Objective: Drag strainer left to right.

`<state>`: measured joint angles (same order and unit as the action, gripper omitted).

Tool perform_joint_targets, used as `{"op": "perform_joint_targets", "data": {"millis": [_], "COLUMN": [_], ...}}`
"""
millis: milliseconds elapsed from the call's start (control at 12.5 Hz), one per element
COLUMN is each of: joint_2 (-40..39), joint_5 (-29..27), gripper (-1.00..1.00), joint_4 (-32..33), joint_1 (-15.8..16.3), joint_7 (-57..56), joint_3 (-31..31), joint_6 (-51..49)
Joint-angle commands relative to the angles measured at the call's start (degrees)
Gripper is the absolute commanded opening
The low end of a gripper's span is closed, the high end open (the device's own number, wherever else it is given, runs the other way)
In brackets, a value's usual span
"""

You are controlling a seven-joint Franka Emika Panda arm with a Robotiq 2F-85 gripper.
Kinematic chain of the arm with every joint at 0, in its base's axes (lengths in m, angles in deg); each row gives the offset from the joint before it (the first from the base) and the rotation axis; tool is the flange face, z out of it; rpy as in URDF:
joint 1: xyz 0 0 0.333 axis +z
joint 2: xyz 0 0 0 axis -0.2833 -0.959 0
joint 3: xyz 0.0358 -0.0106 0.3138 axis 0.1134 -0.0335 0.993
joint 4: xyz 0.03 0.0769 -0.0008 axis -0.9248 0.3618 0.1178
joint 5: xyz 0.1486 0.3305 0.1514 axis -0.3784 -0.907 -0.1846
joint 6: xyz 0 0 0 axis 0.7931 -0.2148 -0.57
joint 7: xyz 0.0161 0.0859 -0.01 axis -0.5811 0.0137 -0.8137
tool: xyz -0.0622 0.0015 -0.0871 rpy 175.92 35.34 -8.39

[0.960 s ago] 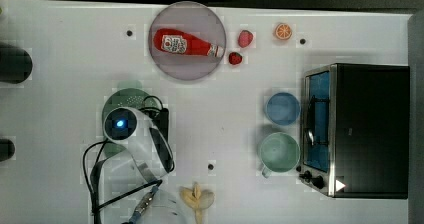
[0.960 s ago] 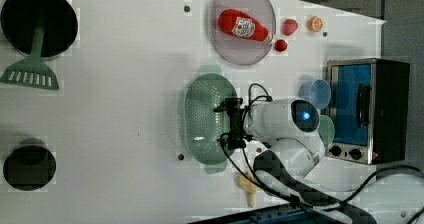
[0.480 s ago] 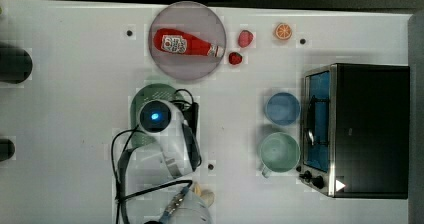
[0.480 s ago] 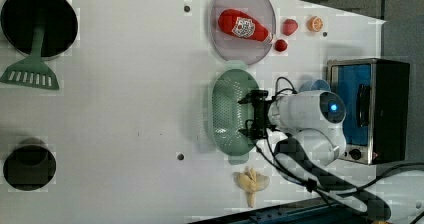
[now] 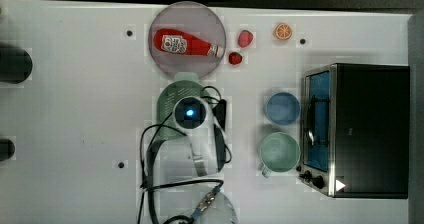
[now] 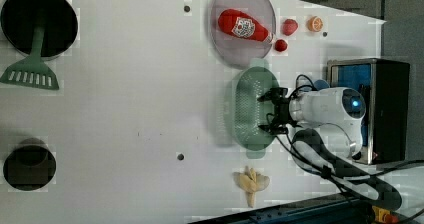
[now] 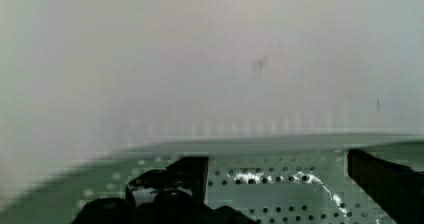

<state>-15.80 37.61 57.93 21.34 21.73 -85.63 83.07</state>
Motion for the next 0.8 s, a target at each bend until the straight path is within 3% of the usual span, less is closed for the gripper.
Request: {"op": "perform_joint_targets", "data": {"millis": [80, 800], "joint_2": [1.7, 1.7], "joint_5": [0.2, 0.2], "gripper": [1.00, 1.00], "joint_4": [0.3, 0.3], "joint_1": [-1.1, -1.2], "joint_7": [-6.5, -14.8], "joint_3": [-3.7, -12.5], "joint_6": [0.2, 1.4]}}
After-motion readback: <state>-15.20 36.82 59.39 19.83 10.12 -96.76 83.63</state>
